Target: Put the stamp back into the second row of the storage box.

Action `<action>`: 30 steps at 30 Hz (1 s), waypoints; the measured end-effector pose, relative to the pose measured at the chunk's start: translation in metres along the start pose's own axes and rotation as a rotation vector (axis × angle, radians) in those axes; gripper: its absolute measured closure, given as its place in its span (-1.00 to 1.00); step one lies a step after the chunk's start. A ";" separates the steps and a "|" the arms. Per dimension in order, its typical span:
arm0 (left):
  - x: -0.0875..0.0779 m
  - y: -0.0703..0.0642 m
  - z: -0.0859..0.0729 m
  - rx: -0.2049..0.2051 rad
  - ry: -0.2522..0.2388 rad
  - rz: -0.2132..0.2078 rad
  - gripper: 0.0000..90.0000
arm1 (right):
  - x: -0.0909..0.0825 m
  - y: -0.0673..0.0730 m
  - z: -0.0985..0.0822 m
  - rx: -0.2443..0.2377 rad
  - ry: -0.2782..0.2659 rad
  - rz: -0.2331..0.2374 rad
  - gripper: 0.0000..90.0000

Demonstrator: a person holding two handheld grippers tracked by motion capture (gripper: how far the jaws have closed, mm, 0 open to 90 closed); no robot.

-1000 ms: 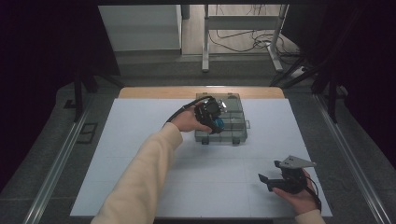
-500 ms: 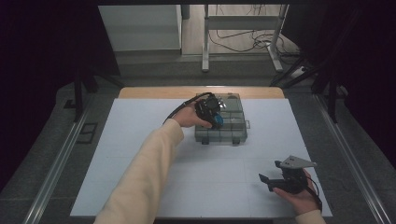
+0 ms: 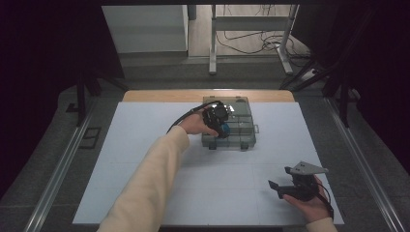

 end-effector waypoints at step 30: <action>-0.030 -0.008 -0.014 -0.162 -0.141 0.006 -0.78 | -0.001 0.001 0.000 0.001 0.002 -0.008 -0.64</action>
Point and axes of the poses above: each handheld gripper's, and its own axes: x roughly forward along the jaws, z roughly out of its top, y roughly to its left, the point moved 4 cm from there along x, roughly forward along the jaws, and after that the axes turned 9 degrees about y, right-handed, at the moved point
